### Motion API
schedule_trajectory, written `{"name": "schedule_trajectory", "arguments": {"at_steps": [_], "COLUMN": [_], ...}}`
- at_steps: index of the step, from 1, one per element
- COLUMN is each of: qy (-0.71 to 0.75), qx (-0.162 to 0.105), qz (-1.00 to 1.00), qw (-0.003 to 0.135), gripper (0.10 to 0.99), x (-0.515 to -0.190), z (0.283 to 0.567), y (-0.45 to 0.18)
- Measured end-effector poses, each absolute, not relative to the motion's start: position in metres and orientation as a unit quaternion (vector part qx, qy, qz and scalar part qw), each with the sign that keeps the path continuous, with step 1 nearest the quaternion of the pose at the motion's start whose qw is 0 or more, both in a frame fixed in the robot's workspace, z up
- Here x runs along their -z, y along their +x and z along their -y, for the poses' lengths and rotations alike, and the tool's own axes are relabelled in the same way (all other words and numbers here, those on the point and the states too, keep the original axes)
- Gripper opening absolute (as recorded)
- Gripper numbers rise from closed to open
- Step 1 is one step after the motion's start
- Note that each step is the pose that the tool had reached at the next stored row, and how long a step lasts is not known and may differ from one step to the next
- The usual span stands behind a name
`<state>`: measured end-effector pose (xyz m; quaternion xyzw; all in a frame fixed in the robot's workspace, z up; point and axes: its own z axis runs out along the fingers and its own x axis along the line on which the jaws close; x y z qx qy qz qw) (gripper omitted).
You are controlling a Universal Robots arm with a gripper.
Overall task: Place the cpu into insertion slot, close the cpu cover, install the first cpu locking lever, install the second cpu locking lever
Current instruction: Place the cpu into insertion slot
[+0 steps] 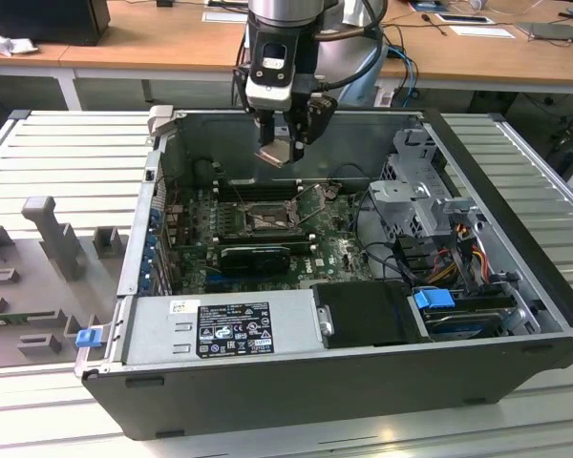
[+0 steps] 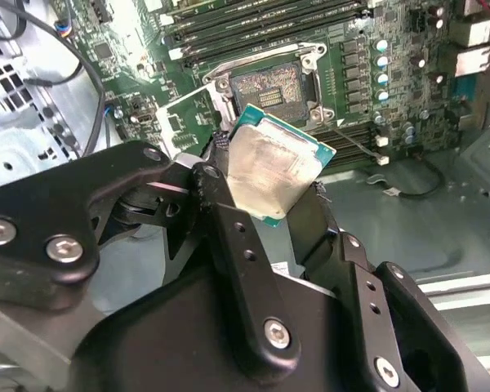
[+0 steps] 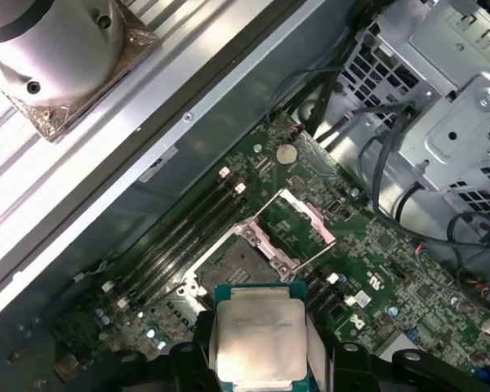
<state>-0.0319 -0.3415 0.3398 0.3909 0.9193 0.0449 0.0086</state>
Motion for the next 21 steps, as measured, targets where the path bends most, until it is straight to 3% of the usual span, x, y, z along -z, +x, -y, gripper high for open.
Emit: {"name": "schedule_trajectory", "arguments": {"at_steps": [13,21], "qy": [0.434,0.549], "qx": [-0.044,-0.043], "qz": [-0.900,-0.835], "qw": [0.011,0.016], "gripper": [0.529,0.529], "x": [-0.326,-0.319], "z": [0.342,0.342], "y": [-0.032,-0.032]}}
